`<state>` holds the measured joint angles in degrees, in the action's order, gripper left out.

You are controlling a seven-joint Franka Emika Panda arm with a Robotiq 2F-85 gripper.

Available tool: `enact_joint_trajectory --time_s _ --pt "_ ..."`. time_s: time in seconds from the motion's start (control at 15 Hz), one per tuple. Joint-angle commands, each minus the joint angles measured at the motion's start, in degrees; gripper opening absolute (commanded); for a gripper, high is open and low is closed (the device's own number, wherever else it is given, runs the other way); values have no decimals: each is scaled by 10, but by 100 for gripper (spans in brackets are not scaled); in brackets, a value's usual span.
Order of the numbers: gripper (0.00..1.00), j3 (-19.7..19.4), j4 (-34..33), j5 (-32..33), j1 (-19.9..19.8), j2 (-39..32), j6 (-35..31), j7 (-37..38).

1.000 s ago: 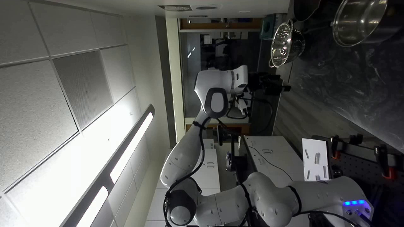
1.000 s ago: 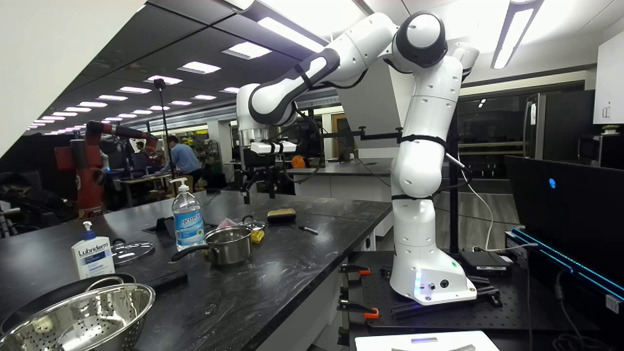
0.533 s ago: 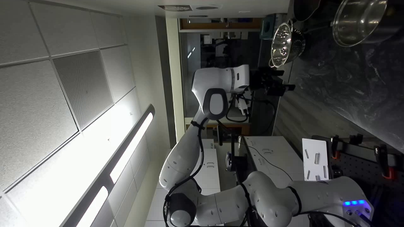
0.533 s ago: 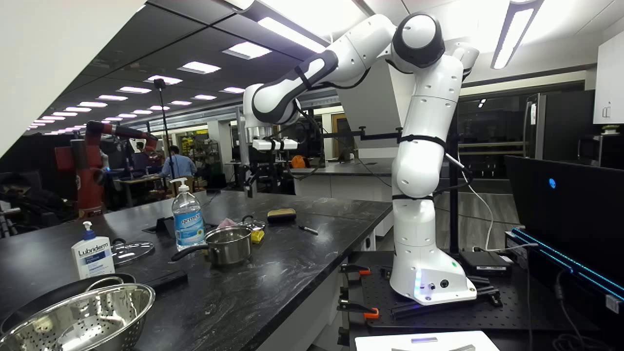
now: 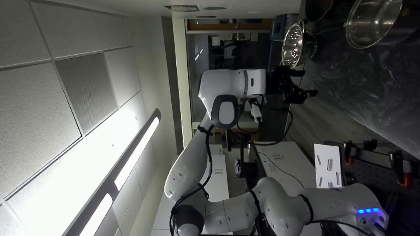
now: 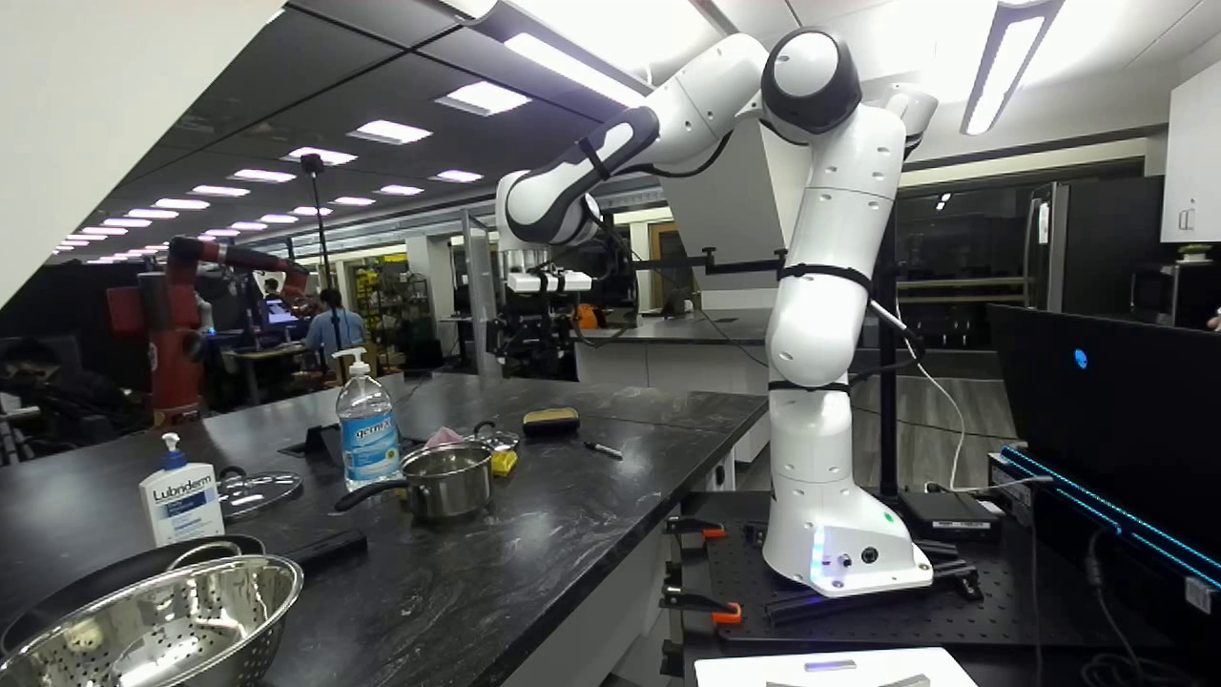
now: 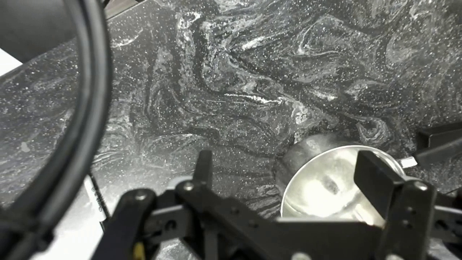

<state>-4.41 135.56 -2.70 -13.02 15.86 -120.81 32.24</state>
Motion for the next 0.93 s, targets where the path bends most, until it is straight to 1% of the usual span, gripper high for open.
enact_joint_trajectory --time_s 0.0,0.27,0.87 --pt "100 -5 -33 25 -10 -31 -1 19" --pt "100 -19 -80 28 -9 -74 7 5" --pt "100 -41 -245 20 3 -198 48 -14"
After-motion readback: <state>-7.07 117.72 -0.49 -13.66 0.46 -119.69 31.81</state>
